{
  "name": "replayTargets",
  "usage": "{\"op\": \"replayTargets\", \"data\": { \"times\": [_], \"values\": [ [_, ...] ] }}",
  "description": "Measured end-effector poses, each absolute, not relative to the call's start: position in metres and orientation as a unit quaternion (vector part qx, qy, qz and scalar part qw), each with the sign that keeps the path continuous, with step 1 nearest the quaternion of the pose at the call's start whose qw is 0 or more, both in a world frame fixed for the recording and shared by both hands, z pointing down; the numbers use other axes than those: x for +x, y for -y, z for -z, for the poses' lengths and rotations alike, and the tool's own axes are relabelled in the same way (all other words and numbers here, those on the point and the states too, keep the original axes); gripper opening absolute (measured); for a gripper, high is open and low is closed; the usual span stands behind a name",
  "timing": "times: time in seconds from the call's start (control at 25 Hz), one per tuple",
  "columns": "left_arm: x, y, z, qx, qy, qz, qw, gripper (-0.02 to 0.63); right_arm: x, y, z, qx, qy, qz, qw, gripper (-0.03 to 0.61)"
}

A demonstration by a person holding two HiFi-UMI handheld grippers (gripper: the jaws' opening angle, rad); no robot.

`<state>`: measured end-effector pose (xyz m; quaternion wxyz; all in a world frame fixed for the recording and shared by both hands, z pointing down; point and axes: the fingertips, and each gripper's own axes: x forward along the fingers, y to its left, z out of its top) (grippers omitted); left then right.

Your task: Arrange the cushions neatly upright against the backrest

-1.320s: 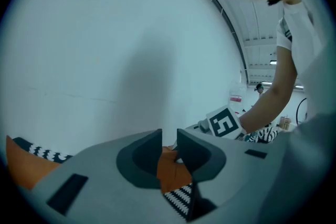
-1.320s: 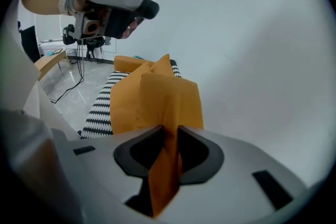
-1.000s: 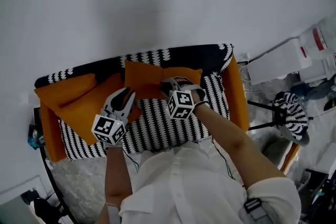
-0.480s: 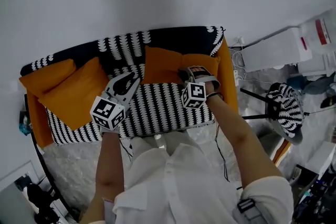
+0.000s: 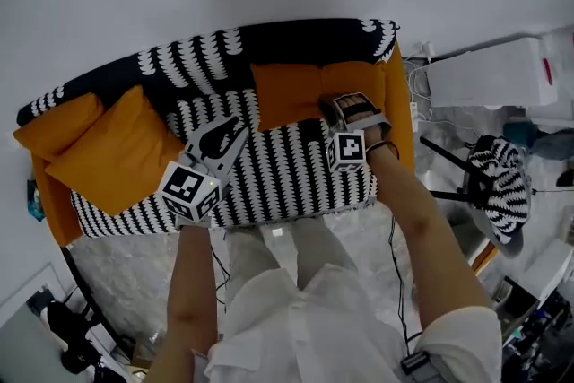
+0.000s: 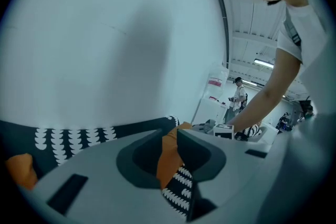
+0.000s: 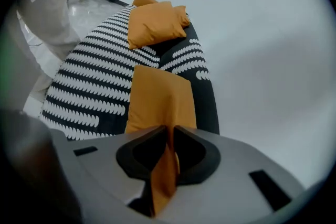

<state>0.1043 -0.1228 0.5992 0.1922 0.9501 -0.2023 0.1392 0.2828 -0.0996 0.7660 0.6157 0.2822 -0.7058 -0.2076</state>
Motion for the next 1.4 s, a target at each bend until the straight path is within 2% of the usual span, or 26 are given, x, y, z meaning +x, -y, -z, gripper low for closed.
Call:
{"op": "replayTargets", "data": {
  "times": [0.44,0.76,0.96,1.2,1.4],
  "values": [
    [0.124,0.146,-0.66,0.94,0.215,-0.157,0.213,0.098,0.304,0.115,-0.878,0.277,0.688,0.176,0.647,0.04],
    [0.126,0.146,-0.69,0.935,0.21,-0.168,0.23,0.098,0.3,0.094,-0.938,0.27,0.696,0.039,0.664,0.06],
    [0.126,0.154,-0.689,0.935,0.214,-0.16,0.234,0.098,0.305,0.087,-0.952,0.249,0.696,-0.044,0.672,0.1],
    [0.119,0.164,-0.679,0.935,0.222,-0.146,0.235,0.098,0.3,0.088,-0.936,0.263,0.71,-0.13,0.64,0.163],
    [0.102,0.168,-0.663,0.934,0.235,-0.138,0.23,0.098,0.286,0.103,-0.892,0.321,0.733,-0.192,0.569,0.166]
  ]
}}
